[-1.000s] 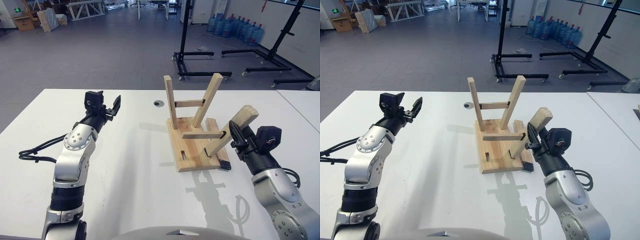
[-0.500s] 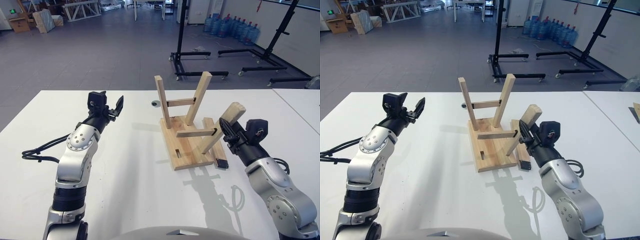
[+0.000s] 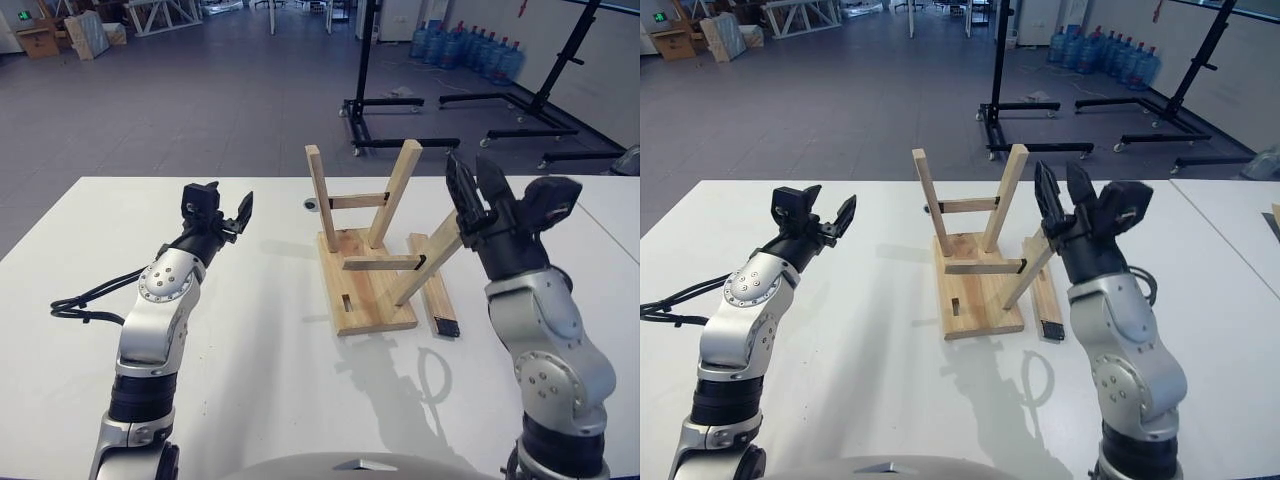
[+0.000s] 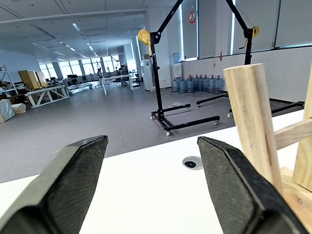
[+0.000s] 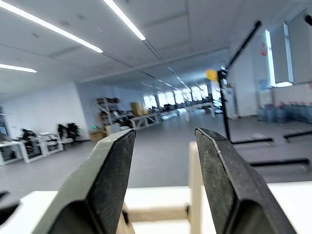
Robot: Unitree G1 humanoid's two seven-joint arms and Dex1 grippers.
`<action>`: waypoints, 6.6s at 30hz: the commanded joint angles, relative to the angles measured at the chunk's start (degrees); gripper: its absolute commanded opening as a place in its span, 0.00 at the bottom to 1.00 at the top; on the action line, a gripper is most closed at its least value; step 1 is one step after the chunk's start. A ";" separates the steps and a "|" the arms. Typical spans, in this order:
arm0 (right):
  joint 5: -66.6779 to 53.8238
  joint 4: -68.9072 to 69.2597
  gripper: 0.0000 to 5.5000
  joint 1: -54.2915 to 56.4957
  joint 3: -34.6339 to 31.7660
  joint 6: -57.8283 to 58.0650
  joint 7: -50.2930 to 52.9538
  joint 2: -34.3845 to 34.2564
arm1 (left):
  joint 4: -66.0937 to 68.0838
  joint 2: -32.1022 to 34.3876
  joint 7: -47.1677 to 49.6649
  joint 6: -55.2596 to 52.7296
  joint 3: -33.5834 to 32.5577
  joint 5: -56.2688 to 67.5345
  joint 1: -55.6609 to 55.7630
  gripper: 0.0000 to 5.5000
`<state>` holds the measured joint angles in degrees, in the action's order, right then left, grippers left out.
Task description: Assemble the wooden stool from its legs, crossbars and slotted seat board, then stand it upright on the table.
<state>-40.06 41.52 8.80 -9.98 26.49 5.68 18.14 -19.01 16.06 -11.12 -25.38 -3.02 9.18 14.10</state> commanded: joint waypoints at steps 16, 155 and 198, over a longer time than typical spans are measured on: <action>-18.59 -8.95 0.41 8.88 -4.30 16.62 6.61 -1.20 | -0.19 -1.57 -0.02 0.35 1.43 -1.33 0.05 0.61; 22.00 3.56 0.54 -3.24 17.59 1.36 -26.31 0.45 | 6.47 7.94 24.37 -7.43 -13.54 64.68 17.58 0.18; -31.93 -4.70 0.67 1.94 -12.21 22.96 -29.11 18.83 | 1.08 7.58 5.88 -15.85 -6.66 33.97 12.72 0.18</action>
<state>-74.18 35.49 11.53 -24.13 49.35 -21.36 34.74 -18.24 24.04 -4.52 -40.24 -9.49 43.82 26.77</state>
